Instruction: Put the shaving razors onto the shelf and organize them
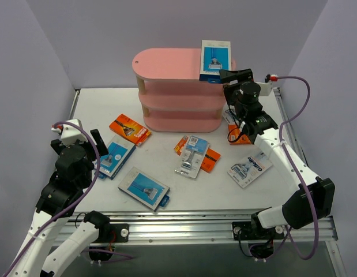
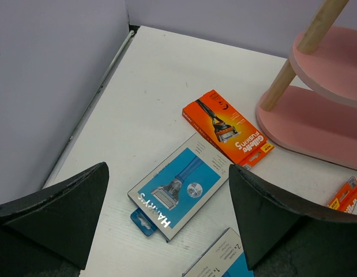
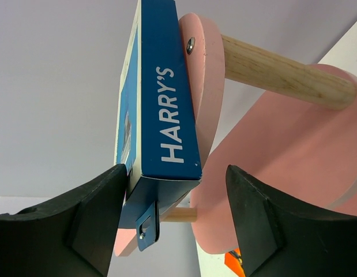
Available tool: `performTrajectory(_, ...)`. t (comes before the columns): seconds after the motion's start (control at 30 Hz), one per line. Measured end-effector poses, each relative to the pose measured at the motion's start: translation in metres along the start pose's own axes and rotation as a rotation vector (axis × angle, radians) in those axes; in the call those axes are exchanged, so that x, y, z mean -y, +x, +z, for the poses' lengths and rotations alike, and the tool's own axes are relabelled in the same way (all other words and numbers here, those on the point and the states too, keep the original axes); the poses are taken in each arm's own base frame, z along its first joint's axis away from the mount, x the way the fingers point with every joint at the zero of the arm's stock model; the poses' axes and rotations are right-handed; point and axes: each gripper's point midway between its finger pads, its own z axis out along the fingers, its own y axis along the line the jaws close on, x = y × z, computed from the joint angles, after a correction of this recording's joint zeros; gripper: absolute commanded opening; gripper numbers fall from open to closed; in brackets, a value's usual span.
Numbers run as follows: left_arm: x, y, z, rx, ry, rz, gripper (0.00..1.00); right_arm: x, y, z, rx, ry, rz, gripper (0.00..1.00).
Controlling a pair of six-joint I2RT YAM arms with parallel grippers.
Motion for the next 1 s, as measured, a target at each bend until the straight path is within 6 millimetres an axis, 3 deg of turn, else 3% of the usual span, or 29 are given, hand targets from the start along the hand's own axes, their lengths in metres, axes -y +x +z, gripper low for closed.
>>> performTrajectory(0.1,0.0,0.0,0.0,0.0,0.0,0.0,0.94,0.002,-0.002,0.0,-0.002,0.009,-0.011,0.76)
performTrajectory(0.23,0.001,0.0,0.0,-0.001,0.004,0.0,0.94,0.007,-0.005,0.001,-0.012,0.019,-0.029,0.82)
performTrajectory(0.67,0.005,0.003,0.002,-0.013,0.016,0.008,0.94,0.007,-0.02,0.004,-0.043,0.005,-0.055,0.81)
performTrajectory(1.0,0.005,0.003,0.002,-0.013,0.016,0.008,0.94,-0.002,-0.014,0.001,-0.093,-0.03,-0.071,0.77)
